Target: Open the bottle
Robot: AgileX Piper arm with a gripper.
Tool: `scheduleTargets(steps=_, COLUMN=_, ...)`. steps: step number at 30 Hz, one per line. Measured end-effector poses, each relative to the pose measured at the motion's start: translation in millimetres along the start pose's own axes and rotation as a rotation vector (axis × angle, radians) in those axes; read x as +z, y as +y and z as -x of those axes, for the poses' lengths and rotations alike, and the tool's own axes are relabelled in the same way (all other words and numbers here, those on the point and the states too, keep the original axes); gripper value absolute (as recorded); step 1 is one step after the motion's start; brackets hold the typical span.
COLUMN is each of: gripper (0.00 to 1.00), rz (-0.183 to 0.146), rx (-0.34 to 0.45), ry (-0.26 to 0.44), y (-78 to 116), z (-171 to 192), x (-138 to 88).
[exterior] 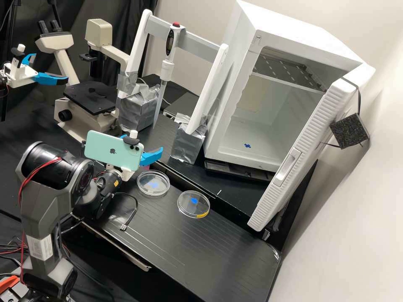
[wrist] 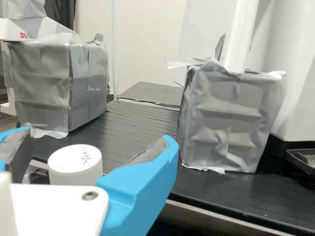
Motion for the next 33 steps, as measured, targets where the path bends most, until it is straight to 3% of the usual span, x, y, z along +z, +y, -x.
scheduleTargets(steps=33, gripper=0.00, rz=0.001, rx=-0.013, ry=0.010, y=-5.3, z=-1.3, x=-1.2)
